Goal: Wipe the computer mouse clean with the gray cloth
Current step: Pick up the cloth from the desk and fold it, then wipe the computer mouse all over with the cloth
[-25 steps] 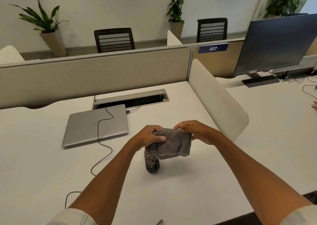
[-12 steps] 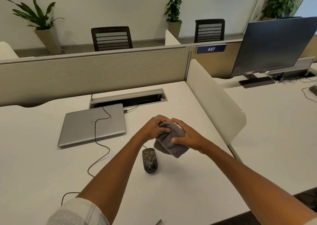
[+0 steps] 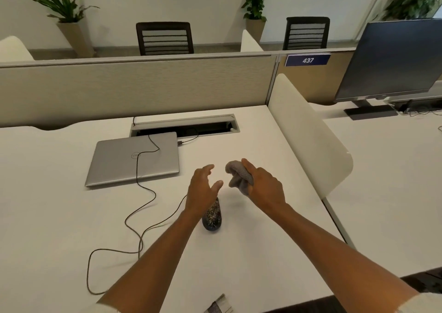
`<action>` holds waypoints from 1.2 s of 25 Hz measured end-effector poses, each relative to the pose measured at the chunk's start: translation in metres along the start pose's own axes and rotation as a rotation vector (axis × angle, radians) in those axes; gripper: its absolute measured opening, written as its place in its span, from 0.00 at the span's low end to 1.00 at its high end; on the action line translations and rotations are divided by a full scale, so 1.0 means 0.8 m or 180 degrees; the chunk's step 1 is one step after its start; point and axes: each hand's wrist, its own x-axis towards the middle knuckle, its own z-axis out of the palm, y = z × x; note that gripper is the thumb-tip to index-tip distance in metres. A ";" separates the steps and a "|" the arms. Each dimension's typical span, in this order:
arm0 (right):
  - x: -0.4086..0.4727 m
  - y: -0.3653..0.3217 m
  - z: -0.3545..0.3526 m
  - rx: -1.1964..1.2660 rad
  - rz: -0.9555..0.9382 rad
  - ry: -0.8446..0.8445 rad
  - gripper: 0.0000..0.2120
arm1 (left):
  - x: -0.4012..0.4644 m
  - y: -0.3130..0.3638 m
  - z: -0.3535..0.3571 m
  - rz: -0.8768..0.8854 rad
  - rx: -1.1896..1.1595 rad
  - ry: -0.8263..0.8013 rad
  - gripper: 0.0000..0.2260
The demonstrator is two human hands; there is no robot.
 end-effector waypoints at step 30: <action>0.027 0.016 0.124 -0.0760 -0.1482 -0.0836 0.23 | -0.138 -0.097 0.107 -0.0699 0.1015 0.0925 0.34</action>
